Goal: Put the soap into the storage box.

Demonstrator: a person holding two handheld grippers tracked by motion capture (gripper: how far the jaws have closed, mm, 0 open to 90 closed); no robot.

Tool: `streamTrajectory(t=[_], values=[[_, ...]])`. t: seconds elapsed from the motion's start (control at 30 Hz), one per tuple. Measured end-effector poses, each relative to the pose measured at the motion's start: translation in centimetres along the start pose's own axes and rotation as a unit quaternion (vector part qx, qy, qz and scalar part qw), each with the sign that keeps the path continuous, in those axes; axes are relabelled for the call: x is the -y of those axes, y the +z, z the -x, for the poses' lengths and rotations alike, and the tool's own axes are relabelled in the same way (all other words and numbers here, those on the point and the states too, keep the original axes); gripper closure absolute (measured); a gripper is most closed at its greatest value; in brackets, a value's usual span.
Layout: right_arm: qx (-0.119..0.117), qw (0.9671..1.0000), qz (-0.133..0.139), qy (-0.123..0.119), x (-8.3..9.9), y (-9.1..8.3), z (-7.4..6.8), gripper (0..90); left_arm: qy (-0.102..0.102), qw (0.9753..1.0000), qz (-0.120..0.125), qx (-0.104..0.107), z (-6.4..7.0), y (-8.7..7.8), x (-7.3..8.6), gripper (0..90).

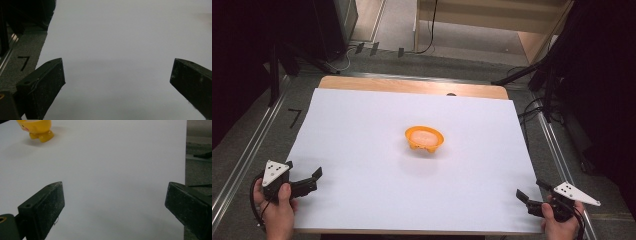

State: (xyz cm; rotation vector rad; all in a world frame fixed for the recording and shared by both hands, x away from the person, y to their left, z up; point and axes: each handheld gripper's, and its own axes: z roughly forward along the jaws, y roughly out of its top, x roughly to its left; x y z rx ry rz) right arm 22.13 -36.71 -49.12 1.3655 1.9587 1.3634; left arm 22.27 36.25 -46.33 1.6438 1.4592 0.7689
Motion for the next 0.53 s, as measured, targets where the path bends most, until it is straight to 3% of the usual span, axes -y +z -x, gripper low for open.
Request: streamTrajectory(t=[0.27,0.37,0.53], values=[[0.003,0.9999,-0.011,-0.005,-0.1,0.3,-0.1,2.7,0.002,1.0000,0.001,-0.002,0.1,0.0,0.0,0.1],[0.016,0.9996,-0.019,-0.010,-0.1,0.4,-0.3,2.7,0.003,1.0000,-0.001,-0.002,0.1,0.0,0.0,0.1],[0.049,0.9962,-0.052,-0.050,-0.3,1.1,-1.3,2.4,0.004,1.0000,-0.002,-0.002,0.1,0.0,0.0,0.1]])
